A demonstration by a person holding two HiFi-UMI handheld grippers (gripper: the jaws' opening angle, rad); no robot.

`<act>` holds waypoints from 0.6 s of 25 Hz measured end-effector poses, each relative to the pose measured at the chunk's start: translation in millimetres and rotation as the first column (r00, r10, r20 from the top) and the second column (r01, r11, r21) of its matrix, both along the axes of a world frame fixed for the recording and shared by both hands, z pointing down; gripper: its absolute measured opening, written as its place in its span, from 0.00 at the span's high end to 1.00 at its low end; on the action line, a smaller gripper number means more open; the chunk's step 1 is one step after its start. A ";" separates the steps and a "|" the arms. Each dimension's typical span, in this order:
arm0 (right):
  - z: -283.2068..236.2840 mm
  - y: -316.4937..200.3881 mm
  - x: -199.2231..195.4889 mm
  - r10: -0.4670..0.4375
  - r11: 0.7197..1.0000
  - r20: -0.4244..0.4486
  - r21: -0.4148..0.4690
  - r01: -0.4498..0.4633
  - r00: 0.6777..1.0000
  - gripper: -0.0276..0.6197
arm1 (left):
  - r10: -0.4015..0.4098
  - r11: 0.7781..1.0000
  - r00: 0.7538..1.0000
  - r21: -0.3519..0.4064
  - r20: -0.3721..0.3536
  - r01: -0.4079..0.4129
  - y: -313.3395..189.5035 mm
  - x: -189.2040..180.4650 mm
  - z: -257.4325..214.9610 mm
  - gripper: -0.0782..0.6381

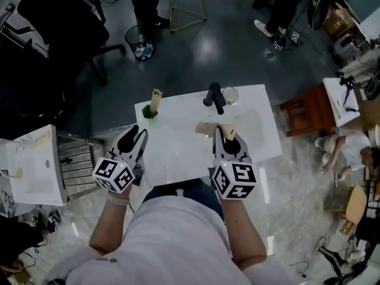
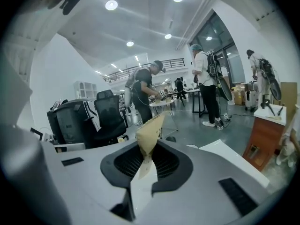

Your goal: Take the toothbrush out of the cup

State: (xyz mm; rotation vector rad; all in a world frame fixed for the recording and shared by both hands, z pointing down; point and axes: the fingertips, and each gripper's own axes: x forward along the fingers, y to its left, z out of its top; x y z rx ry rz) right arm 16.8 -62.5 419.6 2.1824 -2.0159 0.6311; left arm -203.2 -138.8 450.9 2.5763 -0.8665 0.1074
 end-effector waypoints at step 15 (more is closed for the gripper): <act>19.5 -8.4 3.0 0.024 1.000 0.031 -0.017 -0.024 0.999 0.87 | 0.044 0.999 0.981 -0.015 0.186 -0.042 -78.9 39.7 60.6 0.59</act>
